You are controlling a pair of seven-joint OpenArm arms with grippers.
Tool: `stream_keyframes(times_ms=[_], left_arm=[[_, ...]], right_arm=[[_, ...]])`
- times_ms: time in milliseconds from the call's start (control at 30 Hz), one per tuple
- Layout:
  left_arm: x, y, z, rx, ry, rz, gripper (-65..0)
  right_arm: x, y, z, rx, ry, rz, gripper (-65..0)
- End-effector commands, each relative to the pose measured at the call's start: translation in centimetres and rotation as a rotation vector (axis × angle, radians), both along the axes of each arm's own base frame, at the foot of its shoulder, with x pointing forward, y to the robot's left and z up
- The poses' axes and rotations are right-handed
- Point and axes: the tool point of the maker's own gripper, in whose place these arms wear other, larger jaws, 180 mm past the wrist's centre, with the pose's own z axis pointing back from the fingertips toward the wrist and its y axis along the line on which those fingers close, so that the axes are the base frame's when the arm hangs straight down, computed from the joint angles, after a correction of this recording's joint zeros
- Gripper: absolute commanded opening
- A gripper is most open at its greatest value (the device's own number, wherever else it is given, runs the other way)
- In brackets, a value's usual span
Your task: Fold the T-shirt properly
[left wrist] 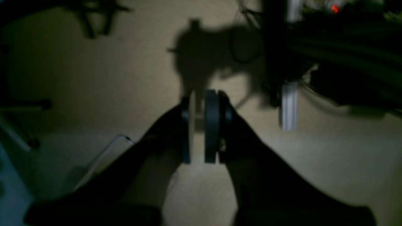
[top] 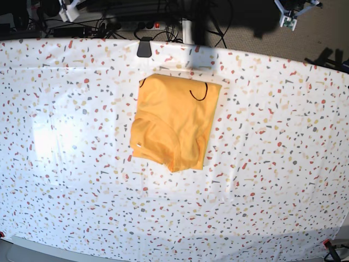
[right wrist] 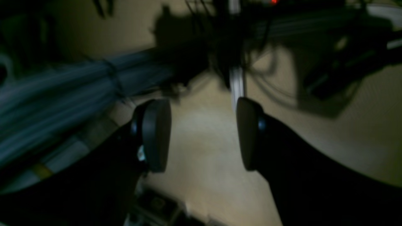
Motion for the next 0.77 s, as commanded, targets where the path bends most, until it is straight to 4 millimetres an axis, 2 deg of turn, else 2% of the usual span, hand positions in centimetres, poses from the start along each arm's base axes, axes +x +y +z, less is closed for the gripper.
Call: stream_keyframes(times_ms=[0, 67, 167, 267, 367, 467, 633, 733], left_arm=[[0.9, -0.4, -1.3, -0.027, 0.001, 0.011, -59.4], [0.7, -0.2, -5.2, -0.044, 0.084, 0.063, -59.4], [-1.0, 0.5, -10.2, -0.04, 0.233, 0.143, -59.4], [-3.3, 1.4, -13.2, -0.028, 0.348, 0.199, -59.4], [-5.3, 2.4, -14.4, 0.001, 0.44, 0.203, -59.4], [-5.9, 2.8, -14.5, 0.017, 0.474, 0.2, -59.4], [-5.8, 2.2, -14.4, 0.007, 0.466, 0.196, -59.4], [-5.6, 2.2, -14.4, 0.005, 0.46, 0.197, -59.4]], right_arm=[[-1.5, -0.1, -0.9, 0.004, 0.05, 0.04, -33.0], [-4.6, -0.4, -3.7, -0.001, 0.164, 0.115, -33.0], [-7.6, -1.9, -7.4, -0.055, 0.264, 0.235, -33.0], [-8.2, -3.5, -10.4, -0.108, 0.282, 0.321, -33.0], [-7.6, -4.3, -12.5, -0.156, 0.273, 0.37, -33.0], [-6.1, -5.7, -14.1, -0.268, 0.261, 0.38, -33.0], [-3.9, -5.7, -14.6, -0.297, 0.24, 0.404, -33.0], [-3.5, -5.5, -14.6, -0.292, 0.24, 0.391, -33.0]])
